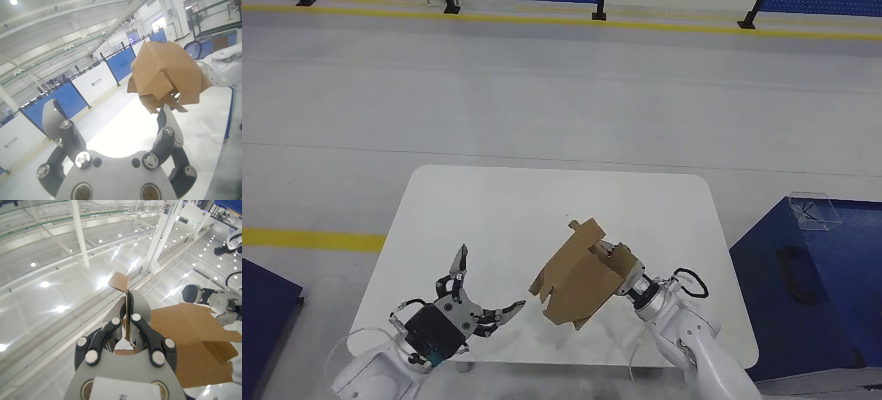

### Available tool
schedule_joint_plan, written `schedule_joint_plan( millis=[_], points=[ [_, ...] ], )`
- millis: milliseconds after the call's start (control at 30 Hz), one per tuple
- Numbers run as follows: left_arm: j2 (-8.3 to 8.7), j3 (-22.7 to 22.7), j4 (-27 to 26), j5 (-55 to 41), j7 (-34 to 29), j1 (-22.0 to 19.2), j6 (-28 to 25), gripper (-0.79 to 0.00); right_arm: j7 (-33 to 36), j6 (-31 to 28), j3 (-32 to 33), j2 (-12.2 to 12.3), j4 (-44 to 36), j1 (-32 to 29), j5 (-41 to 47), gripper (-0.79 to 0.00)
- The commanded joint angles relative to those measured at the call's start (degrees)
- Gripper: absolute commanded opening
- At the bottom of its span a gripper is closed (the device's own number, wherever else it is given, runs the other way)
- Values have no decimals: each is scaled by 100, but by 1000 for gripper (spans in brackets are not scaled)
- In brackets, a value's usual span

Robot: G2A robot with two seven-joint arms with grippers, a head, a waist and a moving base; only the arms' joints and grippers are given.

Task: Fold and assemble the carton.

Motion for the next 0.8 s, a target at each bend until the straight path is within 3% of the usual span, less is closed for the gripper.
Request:
schedule_joint_plan(
  millis=[0, 133, 700, 767],
  points=[
    [-28, 111, 15, 245, 16, -28, 248, 0, -68, 56, -5, -7, 27, 27, 57, -785],
    [-76, 281, -17, 716, -13, -63, 620, 0, -115, 157, -45, -28, 75, 37, 178, -785],
    [-259, 764, 5, 1306, -73, -375, 969, 0, -173, 75, -252, -114, 28, 43, 1, -785],
    [-279, 797, 12, 1355, -73, -396, 1032, -43, -185, 67, -269, -121, 9, 36, -30, -785]
  ],
)
